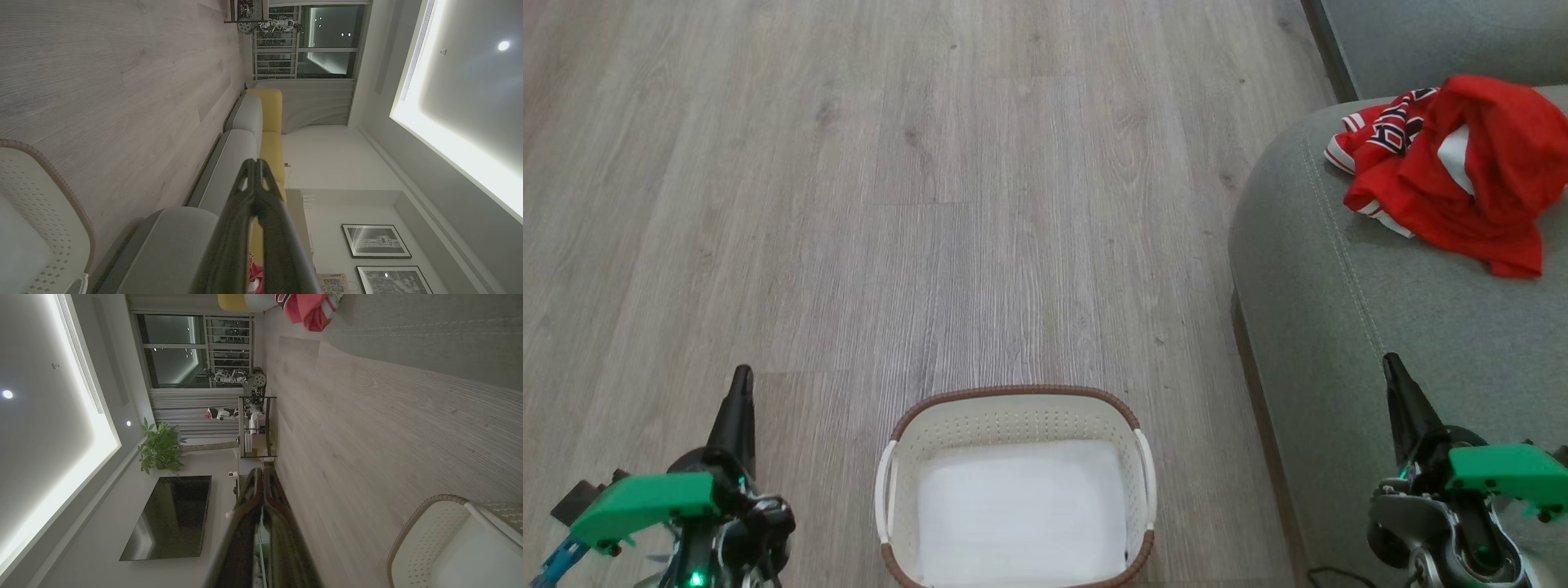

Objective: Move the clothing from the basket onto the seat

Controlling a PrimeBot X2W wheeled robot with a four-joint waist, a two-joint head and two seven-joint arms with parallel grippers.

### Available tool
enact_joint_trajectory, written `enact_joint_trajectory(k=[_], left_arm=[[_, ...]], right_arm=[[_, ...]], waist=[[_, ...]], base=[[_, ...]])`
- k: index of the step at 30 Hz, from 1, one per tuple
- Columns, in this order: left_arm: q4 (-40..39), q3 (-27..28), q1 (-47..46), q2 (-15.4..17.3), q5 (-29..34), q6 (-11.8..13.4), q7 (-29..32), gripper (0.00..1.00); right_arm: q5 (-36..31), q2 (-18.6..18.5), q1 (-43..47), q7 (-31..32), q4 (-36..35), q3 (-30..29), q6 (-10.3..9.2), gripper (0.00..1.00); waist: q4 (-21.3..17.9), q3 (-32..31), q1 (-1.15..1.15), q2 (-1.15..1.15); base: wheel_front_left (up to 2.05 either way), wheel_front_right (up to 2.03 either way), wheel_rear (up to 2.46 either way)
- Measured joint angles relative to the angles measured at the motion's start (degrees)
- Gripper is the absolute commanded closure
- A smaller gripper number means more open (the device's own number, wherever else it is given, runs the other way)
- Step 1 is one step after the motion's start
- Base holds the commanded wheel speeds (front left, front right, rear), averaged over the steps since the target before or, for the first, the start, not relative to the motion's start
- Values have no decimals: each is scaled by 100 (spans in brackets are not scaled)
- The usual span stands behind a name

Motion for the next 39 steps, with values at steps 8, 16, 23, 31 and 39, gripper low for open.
enact_joint_trajectory(k=[8, 16, 23, 31, 39], left_arm=[[0, 0, 0, 0, 0, 0, 0, 100], [0, 0, 0, 0, 0, 0, 0, 100], [0, 0, 0, 0, 0, 0, 0, 100], [0, 0, 0, 0, 0, 0, 0, 100], [0, 0, 0, 0, 0, 0, 0, 100]], right_arm=[[0, 0, 0, 34, 0, -3, 0, 100], [0, 0, 0, 34, 0, -4, 0, 100], [0, 0, 0, 34, 0, -4, 0, 100], [0, 0, 0, 34, 0, -7, 0, 100], [0, 0, 0, 35, 0, -8, 0, 100]], waist=[[0, 0, 0, 0], [0, 0, 0, 0], [0, 0, 0, 0], [0, 0, 0, 0], [0, 0, 0, 0]], base=[[0, 0, 0], [0, 0, 0], [0, 0, 0], [0, 0, 0], [0, 0, 0]])
